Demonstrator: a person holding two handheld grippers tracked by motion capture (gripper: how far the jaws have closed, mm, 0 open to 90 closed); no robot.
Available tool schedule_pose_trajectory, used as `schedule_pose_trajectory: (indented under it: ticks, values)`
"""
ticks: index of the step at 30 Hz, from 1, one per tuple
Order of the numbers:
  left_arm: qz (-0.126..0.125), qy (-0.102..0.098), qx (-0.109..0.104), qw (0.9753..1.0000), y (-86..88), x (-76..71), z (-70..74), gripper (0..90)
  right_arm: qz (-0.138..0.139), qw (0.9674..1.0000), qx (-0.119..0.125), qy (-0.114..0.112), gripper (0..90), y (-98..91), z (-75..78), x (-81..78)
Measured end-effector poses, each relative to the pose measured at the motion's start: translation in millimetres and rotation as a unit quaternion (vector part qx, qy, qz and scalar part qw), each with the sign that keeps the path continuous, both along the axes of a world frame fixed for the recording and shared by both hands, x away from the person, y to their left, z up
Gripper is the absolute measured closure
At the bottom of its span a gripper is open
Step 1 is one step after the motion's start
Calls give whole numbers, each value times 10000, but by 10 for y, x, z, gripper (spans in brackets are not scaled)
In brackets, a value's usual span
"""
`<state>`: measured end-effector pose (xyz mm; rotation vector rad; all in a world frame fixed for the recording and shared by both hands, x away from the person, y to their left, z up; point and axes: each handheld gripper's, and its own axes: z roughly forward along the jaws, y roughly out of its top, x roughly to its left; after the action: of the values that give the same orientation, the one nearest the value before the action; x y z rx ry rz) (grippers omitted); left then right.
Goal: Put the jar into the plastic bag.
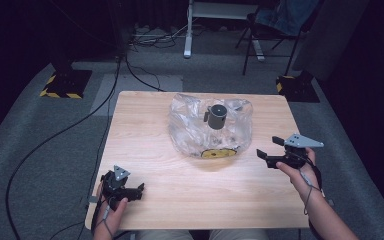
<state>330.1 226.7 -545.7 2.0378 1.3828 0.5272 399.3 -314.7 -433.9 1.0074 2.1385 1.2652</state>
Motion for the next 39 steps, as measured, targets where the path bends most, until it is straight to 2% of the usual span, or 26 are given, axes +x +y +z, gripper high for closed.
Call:
schedule_pose_trajectory:
  ticks: [22,31,39]
  values:
    - [-11,7,-1,10000,2,-3,1,2,-365,9980,-99,504,145,-322,-504,-149]
    - [-12,7,0,10000,2,-3,1,2,-517,9959,-117,729,145,-434,-717,-199]
    - [-16,6,4,10000,3,-2,1,2,-655,9934,-308,894,145,-529,-893,-221]
